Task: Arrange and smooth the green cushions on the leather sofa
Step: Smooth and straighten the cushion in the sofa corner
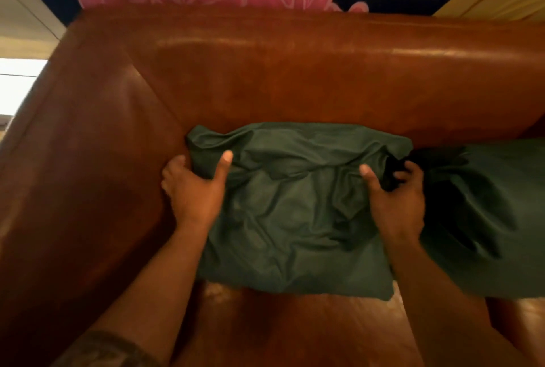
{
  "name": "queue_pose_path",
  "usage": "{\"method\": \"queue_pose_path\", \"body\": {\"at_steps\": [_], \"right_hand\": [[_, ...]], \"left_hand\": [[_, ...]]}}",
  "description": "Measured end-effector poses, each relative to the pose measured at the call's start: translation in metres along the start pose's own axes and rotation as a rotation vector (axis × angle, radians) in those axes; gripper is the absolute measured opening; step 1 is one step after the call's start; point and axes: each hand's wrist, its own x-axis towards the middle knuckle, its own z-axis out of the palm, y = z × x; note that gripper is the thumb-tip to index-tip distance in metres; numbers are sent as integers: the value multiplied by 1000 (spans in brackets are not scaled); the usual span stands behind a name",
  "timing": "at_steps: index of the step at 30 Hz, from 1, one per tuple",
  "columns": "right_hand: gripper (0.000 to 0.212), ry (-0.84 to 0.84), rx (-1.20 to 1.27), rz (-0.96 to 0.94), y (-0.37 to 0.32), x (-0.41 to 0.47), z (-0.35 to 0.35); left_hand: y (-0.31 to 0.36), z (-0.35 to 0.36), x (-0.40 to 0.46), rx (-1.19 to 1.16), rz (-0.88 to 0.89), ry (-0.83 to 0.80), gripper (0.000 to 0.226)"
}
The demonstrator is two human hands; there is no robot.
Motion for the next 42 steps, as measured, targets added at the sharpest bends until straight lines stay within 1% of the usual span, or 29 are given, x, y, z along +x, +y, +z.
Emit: {"method": "queue_pose_path", "body": {"at_steps": [1, 2, 3, 4, 5, 6, 7, 8, 10, 11, 14, 15, 17, 18, 19, 21, 22, 23, 24, 26, 27, 28, 29, 31, 33, 36, 42], "right_hand": [[126, -64, 31, 81, -1, 12, 6], [142, -151, 96, 181, 0, 23, 14], [154, -224, 177, 285, 1, 31, 20], [164, -274, 240, 357, 3, 39, 27], [167, -297, 288, 395, 8, 44, 31], [165, -303, 326, 391, 9, 45, 31], [159, -299, 365, 377, 12, 44, 31], [146, -283, 417, 357, 8, 39, 28], [115, -239, 488, 293, 0, 21, 18], [100, -219, 521, 243, -2, 14, 13], [51, -124, 631, 143, -6, 2, 0], [42, -84, 666, 114, -7, 0, -5], [38, -2, 670, 44, -9, -5, -12], [42, 18, 635, 8, -9, -6, -13], [52, 10, 574, -13, -6, -8, -14], [87, -32, 414, -41, 1, -17, -15], [101, -29, 321, -85, 2, -25, -16], [111, -10, 230, -158, 3, -35, -16], [118, 3, 142, -264, 2, -48, -16], [134, -37, -83, -546, 1, -75, -8], [144, -109, -207, -663, 1, -87, 1], [154, -206, -332, -726, 0, -96, 11], [162, -299, -451, -744, 0, -99, 21], [172, -444, -628, -692, -8, -94, 35], [174, -521, -721, -617, -11, -84, 42], [171, -547, -771, -572, -9, -78, 49], [164, -542, -776, -554, -2, -71, 58]], "left_hand": [[7, 4, 6, -51, -93, -89, 120], [13, 8, 9, -79, -157, -185, 130], [19, 11, 10, -68, -194, -257, 136], [24, 15, 12, -43, -220, -290, 138], [28, 18, 14, -38, -248, -298, 139], [32, 18, 15, -68, -277, -287, 141], [32, 19, 16, -137, -299, -262, 143], [31, 19, 17, -226, -312, -234, 145], [29, 17, 14, -395, -289, -187, 143], [29, 15, 11, -446, -258, -175, 137], [39, 5, 3, -539, -129, -105, 109], [41, 3, 4, -555, -84, -80, 102], [46, -2, 6, -570, 21, -43, 95], [46, -2, 7, -560, 76, -35, 95], [44, -1, 5, -514, 123, -30, 97], [36, -3, -9, -288, 202, 30, 101], [31, -6, -20, -166, 273, 72, 101], [25, -9, -33, -67, 392, 83, 102], [20, -12, -48, 28, 558, 36, 105], [5, -12, -73, 251, 888, -164, 116], [-2, -9, -80, 364, 984, -258, 121], [-8, -4, -83, 464, 1026, -332, 127], [-11, 1, -83, 544, 1031, -388, 133], [-10, 10, -77, 654, 1000, -461, 142], [-8, 16, -73, 723, 951, -499, 145], [-12, 25, -73, 741, 884, -518, 142], [-18, 38, -68, 750, 811, -573, 146]]}}
